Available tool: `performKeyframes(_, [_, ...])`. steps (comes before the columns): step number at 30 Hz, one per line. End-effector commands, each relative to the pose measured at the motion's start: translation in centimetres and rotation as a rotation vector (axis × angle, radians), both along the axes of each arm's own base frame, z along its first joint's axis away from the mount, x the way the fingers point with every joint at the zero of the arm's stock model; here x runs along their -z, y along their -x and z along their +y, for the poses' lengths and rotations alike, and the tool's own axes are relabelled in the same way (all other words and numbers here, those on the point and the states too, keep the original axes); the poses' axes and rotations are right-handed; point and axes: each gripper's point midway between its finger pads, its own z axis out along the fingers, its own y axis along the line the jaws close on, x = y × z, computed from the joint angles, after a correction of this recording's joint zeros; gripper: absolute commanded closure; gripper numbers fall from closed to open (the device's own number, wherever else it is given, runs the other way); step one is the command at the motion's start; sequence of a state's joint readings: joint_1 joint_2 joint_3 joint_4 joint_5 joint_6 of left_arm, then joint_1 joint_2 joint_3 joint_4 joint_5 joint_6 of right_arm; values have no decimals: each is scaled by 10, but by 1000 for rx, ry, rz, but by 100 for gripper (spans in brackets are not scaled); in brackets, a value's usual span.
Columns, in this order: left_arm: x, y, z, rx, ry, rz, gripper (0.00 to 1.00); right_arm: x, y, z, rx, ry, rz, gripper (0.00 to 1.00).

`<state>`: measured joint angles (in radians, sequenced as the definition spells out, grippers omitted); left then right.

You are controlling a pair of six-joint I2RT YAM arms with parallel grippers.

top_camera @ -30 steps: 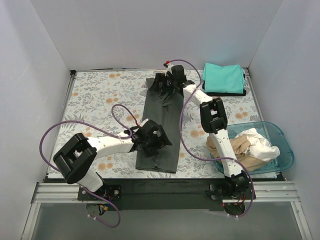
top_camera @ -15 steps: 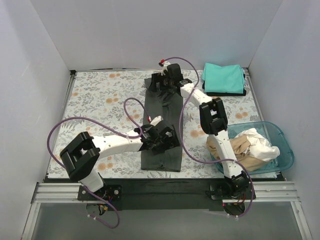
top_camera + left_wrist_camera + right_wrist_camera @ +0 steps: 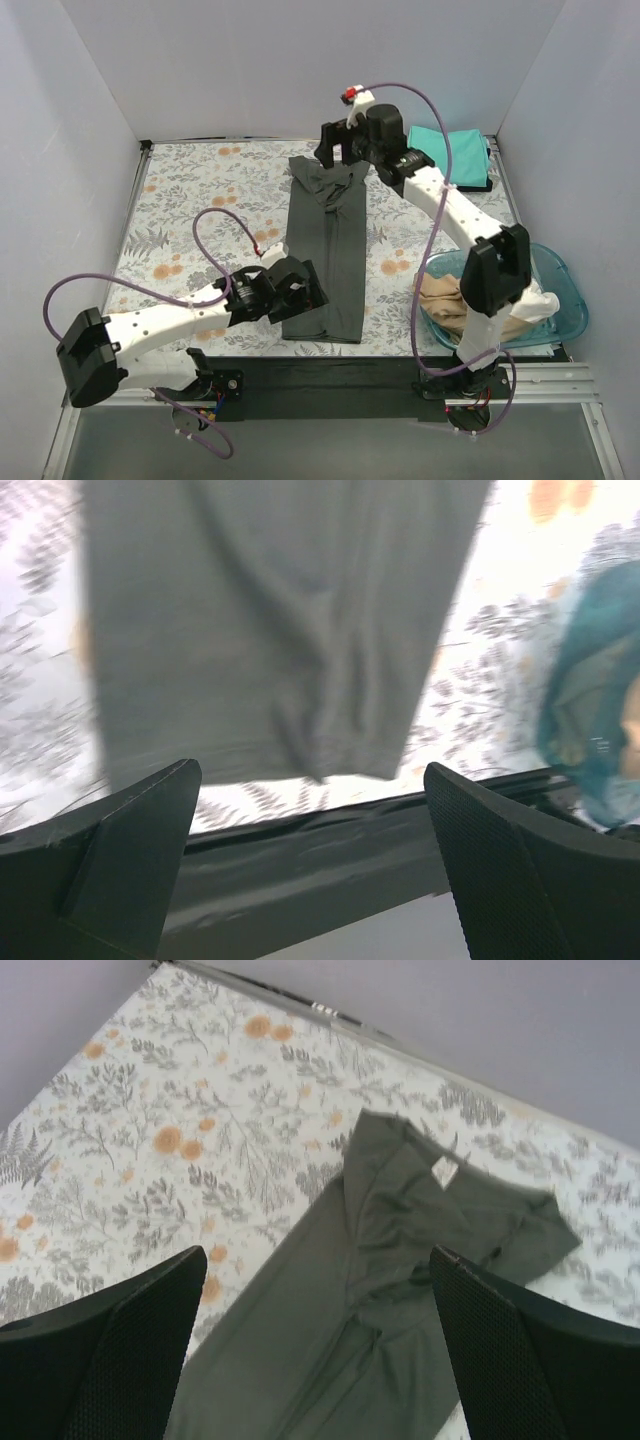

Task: Fold and stack the t-shirts
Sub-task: Fold the tshirt

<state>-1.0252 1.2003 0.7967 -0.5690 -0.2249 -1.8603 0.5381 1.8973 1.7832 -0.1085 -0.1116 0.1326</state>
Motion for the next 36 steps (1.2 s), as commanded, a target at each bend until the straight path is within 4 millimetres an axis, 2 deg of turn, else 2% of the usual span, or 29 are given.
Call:
performKeyframes(1, [15, 19, 36, -54, -56, 39, 6, 38, 39, -26, 38, 19, 120, 2])
performKeyframes(2, [14, 22, 36, -44, -45, 46, 6, 42, 50, -29, 42, -2, 150, 2])
performKeyframes(3, [17, 26, 40, -46, -46, 56, 6, 35, 69, -35, 16, -24, 153, 2])
performKeyframes(4, [18, 28, 43, -54, -48, 63, 6, 67, 88, -43, 22, -1, 227, 2])
performKeyframes(7, [29, 37, 60, -99, -82, 101, 6, 101, 139, -57, 23, -32, 310, 2])
performKeyframes(8, [33, 39, 65, -109, -94, 108, 6, 108, 152, -60, 17, -34, 328, 2])
performKeyframes(9, [36, 41, 68, -112, -98, 118, 7, 105, 169, -58, 3, -55, 336, 2])
performKeyframes(10, [39, 43, 69, -118, -99, 124, 8, 136, 190, -66, 2, -26, 403, 2])
performKeyframes(12, [46, 45, 72, -116, -95, 125, 11, 146, 218, -69, -26, -43, 446, 2])
performKeyframes(13, [49, 48, 70, -102, -89, 135, 15, 153, 233, -67, -53, -42, 475, 2])
performKeyframes(14, [51, 48, 69, -90, -83, 135, 18, 169, 248, -72, -65, -22, 516, 2])
performKeyframes(15, [56, 49, 66, -77, -76, 139, 20, 168, 261, -70, -100, -22, 524, 3])
performKeyframes(17, [61, 51, 65, -65, -81, 150, 28, 183, 284, -75, -122, 14, 595, 3])
performKeyframes(18, [65, 51, 65, -66, -95, 159, 30, 185, 295, -74, -142, 25, 605, 4])
performKeyframes(21, [69, 48, 64, -70, -113, 154, 39, 199, 322, -77, -172, 89, 659, 5])
performKeyframes(24, [76, 47, 61, -65, -119, 155, 47, 211, 334, -85, -139, 138, 702, 8])
performKeyframes(28, [85, 44, 64, -78, -151, 161, 58, 223, 360, -80, -154, 180, 732, 14])
performKeyframes(31, [91, 46, 68, -91, -183, 176, 72, 233, 373, -80, -150, 227, 731, 19])
performKeyframes(34, [95, 45, 73, -105, -210, 175, 80, 240, 379, -79, -140, 260, 723, 22])
performKeyframes(36, [97, 45, 77, -122, -225, 177, 81, 242, 380, -79, -130, 279, 726, 26])
